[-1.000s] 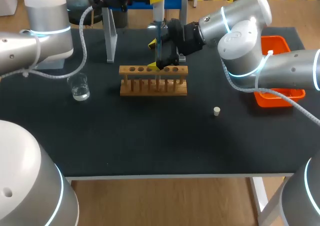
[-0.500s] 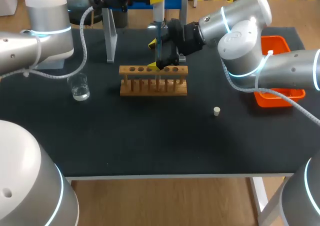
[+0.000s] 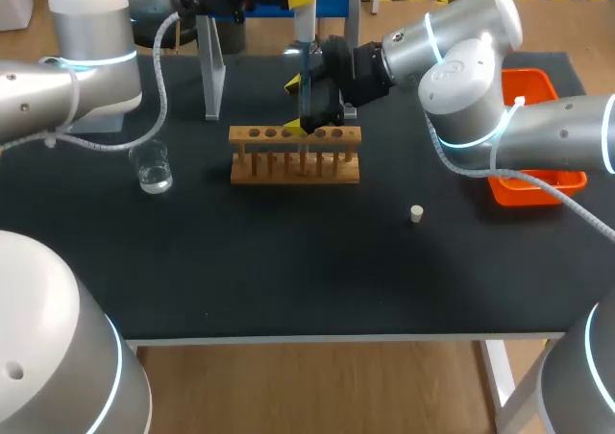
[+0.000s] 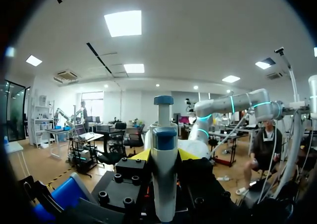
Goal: Invert the test tube, pick up the pipette, mount the tip to pipette, aspirate from beaker and dispense into the tube, eject the tip, return the pipette, and cap with the stopper.
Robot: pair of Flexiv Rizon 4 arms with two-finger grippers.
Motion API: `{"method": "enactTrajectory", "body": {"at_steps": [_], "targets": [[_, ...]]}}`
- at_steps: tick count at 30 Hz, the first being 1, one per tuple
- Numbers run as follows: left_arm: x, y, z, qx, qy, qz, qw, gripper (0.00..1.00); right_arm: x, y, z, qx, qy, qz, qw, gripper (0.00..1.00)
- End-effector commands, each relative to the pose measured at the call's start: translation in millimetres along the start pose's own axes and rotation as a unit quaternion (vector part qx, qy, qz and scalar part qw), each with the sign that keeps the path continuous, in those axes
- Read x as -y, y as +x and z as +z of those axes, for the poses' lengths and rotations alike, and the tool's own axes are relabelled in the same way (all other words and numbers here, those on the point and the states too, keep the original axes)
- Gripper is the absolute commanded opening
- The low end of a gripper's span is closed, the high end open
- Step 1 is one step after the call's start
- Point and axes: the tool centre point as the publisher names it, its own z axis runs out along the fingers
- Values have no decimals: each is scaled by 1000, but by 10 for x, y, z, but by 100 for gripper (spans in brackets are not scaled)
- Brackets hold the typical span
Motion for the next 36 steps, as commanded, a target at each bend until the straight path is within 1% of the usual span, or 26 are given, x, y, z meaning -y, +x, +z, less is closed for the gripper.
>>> {"method": "enactTrajectory", "body": {"at_steps": [1, 6, 14, 24, 31, 36], "targets": [[4, -21, -7, -3, -1, 0, 1000, 0, -2, 0, -24, -1, -1, 1, 1000, 100], [4, -21, -7, -3, -1, 0, 1000, 0, -10, 16, -143, 3, -6, 0, 1000, 100], [4, -21, -7, -3, -1, 0, 1000, 0, 21, 42, -417, 15, -15, 5, 1000, 100], [4, -21, -7, -3, -1, 0, 1000, 0, 43, 142, -742, 13, -29, -6, 999, 100], [4, -21, -7, -3, -1, 0, 1000, 0, -43, 268, -985, 11, -49, -27, 998, 100], [4, -21, -7, -3, -1, 0, 1000, 0, -182, 316, -1211, 28, -67, -38, 997, 100]]}}
